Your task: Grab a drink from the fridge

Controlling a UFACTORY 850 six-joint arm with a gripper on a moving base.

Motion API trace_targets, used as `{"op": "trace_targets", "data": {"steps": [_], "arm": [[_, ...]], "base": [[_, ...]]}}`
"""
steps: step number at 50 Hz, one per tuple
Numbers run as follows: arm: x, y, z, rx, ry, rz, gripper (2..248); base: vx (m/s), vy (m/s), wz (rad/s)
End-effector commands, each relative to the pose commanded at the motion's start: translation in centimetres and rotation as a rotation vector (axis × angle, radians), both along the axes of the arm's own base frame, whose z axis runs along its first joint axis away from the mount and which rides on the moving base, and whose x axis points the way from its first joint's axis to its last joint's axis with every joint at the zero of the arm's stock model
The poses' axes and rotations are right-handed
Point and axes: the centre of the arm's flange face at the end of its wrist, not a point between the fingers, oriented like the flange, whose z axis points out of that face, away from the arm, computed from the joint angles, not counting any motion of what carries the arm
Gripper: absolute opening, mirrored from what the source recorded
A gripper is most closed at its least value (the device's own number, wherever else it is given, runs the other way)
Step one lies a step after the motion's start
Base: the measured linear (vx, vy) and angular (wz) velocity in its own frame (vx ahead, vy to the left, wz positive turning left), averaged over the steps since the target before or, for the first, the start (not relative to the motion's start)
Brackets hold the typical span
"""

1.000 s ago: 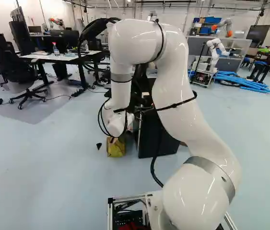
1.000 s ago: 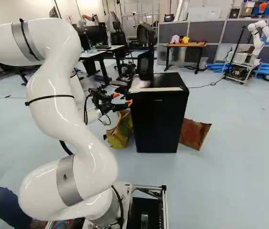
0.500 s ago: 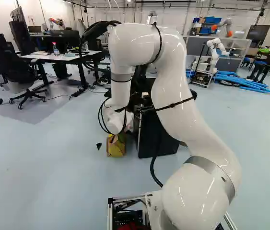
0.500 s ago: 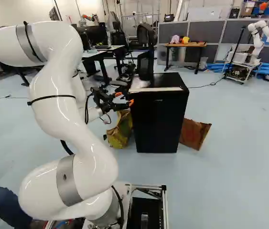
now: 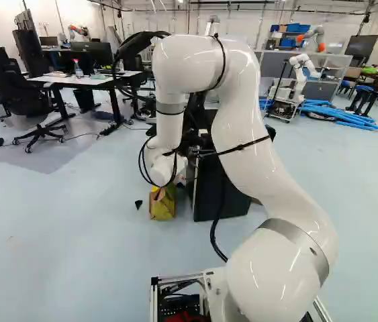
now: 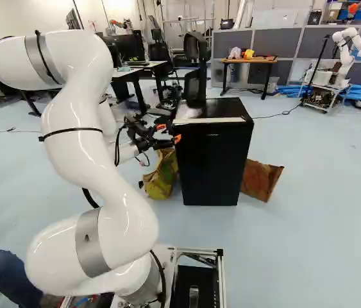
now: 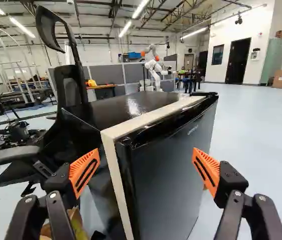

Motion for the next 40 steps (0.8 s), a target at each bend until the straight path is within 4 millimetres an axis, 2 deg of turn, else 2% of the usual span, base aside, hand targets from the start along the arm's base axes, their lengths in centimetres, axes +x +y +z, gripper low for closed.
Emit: {"op": "trace_targets", "data": {"steps": [40], "arm": [[1.6,0.0,-0.4,0.035,-0.002,-0.046,247]], "base": [[0.000,0.000,0.000]]}}
